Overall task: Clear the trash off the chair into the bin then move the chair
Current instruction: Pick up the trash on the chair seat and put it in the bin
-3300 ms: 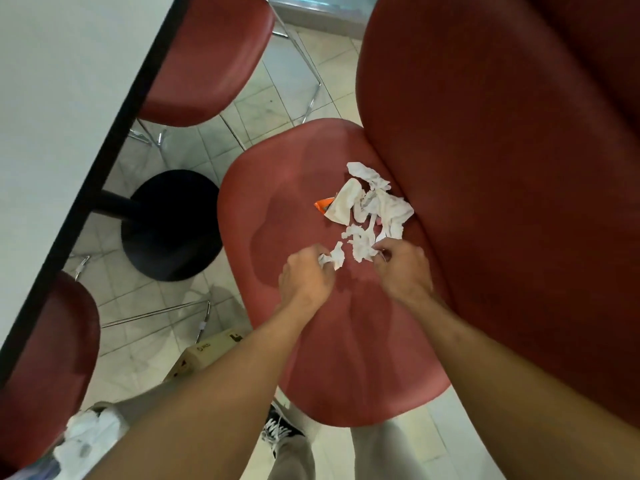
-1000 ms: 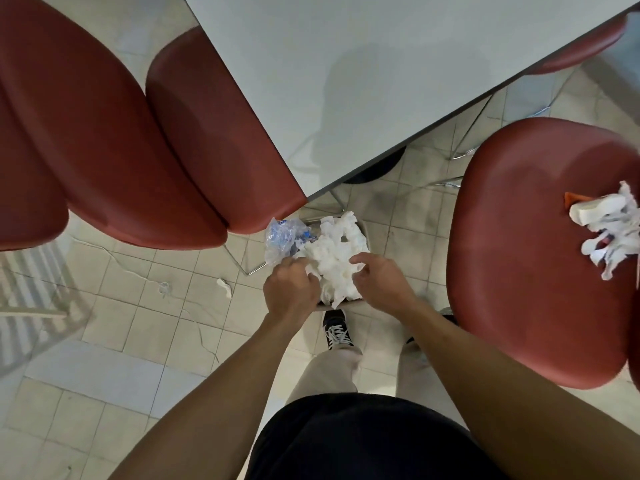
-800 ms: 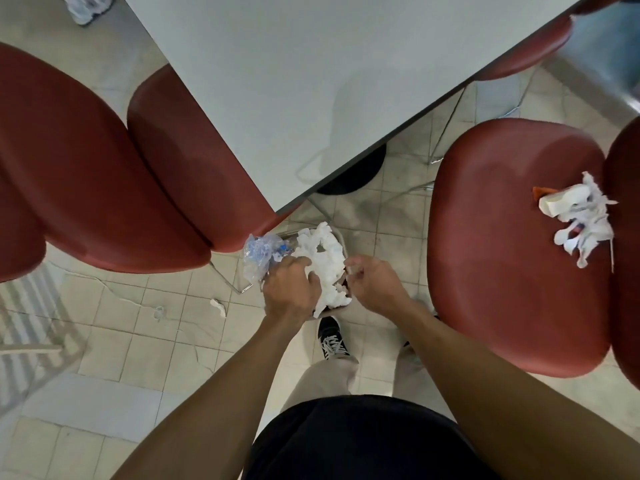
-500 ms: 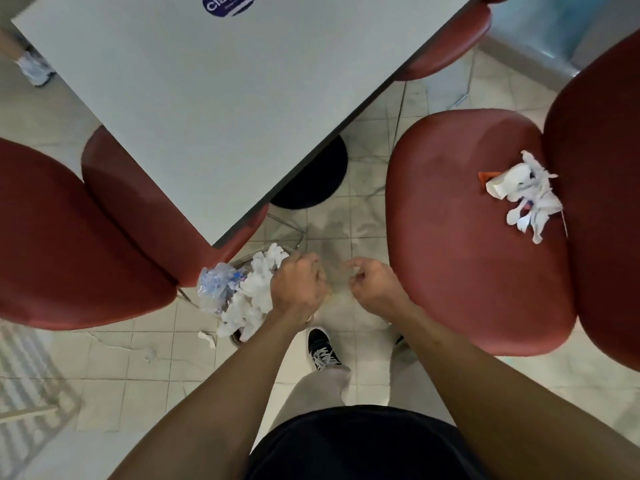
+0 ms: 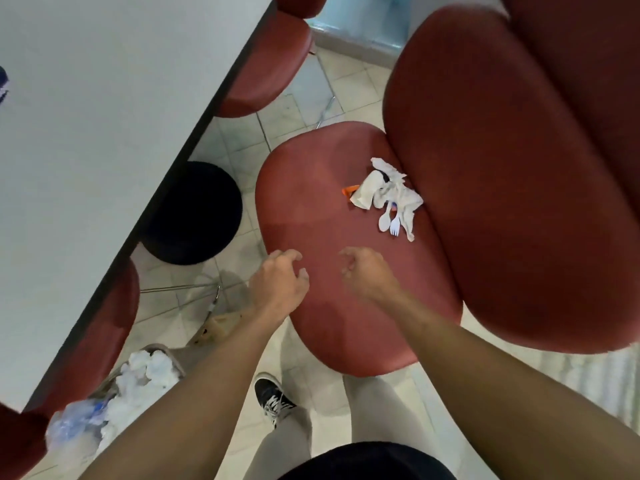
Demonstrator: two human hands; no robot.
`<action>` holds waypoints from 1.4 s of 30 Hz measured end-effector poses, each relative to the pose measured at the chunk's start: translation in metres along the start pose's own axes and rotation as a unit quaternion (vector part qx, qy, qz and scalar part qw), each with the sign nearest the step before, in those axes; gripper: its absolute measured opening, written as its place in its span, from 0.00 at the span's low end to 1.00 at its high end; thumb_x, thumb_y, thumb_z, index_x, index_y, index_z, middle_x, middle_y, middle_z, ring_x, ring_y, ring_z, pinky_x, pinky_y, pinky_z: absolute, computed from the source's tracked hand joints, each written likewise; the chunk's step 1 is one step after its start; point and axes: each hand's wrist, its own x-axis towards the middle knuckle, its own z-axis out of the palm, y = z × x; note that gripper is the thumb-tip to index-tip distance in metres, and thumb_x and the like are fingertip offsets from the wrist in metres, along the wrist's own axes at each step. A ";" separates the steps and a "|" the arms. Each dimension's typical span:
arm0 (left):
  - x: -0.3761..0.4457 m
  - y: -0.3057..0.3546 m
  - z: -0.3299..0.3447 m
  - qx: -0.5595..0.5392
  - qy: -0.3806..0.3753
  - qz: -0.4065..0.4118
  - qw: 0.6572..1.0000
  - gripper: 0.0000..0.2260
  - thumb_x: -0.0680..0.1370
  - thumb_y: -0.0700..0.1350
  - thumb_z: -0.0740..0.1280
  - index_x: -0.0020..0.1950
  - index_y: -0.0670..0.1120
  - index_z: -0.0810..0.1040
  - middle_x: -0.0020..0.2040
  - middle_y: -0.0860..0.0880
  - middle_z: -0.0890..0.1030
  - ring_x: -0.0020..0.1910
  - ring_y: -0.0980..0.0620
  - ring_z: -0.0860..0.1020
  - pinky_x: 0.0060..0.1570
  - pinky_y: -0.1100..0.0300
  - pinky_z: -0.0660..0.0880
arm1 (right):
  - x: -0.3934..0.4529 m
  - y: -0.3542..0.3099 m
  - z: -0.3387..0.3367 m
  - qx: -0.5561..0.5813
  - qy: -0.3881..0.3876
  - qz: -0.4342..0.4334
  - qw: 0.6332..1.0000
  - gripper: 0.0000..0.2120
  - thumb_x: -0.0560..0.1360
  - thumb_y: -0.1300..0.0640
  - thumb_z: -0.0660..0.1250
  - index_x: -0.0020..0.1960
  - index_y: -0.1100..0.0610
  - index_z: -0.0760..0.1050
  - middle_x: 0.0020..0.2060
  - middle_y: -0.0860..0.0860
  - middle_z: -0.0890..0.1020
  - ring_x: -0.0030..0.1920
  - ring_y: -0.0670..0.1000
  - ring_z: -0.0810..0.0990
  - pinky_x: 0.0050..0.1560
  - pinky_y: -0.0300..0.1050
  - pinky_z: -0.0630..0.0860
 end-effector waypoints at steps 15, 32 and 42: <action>0.186 0.138 0.071 0.025 -0.059 0.055 0.996 0.17 0.75 0.49 0.65 0.64 0.54 0.75 0.57 0.48 0.78 0.59 0.44 0.76 0.53 0.51 0.73 | 0.159 0.108 -0.097 0.019 0.072 0.062 0.995 0.19 0.71 0.61 0.65 0.62 0.53 0.76 0.58 0.55 0.78 0.58 0.56 0.77 0.52 0.43 0.71; 0.254 0.146 0.135 0.075 -0.056 0.046 0.995 0.15 0.72 0.51 0.68 0.55 0.45 0.78 0.53 0.47 0.77 0.50 0.45 0.78 0.45 0.54 0.71 | 0.225 0.157 -0.074 -0.016 0.097 0.112 0.989 0.06 0.74 0.60 0.62 0.44 0.57 0.78 0.44 0.57 0.83 0.45 0.62 0.81 0.41 0.47 0.75; 0.206 0.126 0.114 -0.013 -0.098 -0.015 0.995 0.10 0.70 0.49 0.65 0.44 0.44 0.78 0.40 0.44 0.81 0.42 0.40 0.79 0.40 0.54 0.75 | 0.173 0.131 -0.078 0.105 0.145 0.122 0.976 0.04 0.71 0.57 0.66 0.42 0.55 0.79 0.37 0.53 0.83 0.40 0.55 0.82 0.43 0.48 0.79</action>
